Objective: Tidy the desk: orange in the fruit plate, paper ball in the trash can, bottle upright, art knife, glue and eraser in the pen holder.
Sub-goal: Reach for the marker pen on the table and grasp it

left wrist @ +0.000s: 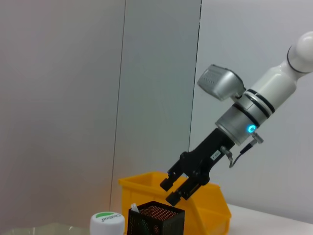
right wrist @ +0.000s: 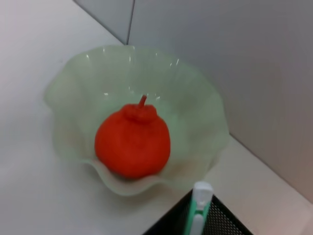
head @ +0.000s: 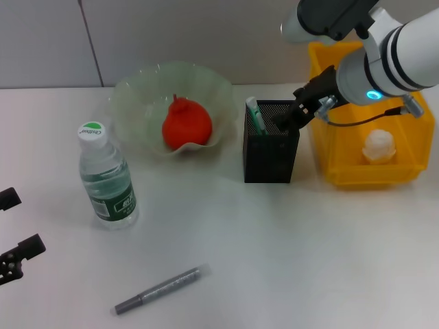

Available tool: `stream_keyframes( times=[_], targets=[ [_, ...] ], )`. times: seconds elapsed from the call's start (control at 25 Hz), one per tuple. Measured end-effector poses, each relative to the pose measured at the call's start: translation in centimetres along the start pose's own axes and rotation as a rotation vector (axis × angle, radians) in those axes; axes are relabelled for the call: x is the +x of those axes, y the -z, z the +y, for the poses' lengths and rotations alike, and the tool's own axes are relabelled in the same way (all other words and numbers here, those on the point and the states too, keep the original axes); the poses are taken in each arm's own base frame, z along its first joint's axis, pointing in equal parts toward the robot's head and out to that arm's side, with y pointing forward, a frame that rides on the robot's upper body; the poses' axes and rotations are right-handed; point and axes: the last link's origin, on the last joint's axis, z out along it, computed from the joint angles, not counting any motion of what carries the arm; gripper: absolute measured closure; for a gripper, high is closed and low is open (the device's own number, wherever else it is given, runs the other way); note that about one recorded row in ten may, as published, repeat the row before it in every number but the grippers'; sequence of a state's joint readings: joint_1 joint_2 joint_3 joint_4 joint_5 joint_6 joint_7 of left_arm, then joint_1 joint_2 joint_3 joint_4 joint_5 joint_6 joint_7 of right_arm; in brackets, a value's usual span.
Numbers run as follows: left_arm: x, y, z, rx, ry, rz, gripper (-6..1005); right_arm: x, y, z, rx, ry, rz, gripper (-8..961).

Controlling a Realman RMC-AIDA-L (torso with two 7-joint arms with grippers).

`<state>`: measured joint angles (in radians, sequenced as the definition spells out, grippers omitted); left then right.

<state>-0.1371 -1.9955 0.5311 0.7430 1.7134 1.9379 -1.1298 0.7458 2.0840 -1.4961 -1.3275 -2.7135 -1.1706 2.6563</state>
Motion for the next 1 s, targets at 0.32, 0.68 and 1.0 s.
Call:
stream_keyframes(
  times=[0.32,0.68,1.0],
  targets=[
    [1.6,0.4,-0.6,-0.041,-0.031,-0.144,153,-0.4,4.1,0.8,-0.065,-0.023,-0.044,368],
    [6.4,-1.1,-0.3,-0.058,-0.127,-0.604,154,1.2,8.5,1.5,-0.174,-0.061,-0.054,370],
    [7.7,-5.6,1.3,-0.135,-0.151,-0.882,155,4.7,10.9,0.6,-0.302,-0.082,-0.087,371]
  ],
)
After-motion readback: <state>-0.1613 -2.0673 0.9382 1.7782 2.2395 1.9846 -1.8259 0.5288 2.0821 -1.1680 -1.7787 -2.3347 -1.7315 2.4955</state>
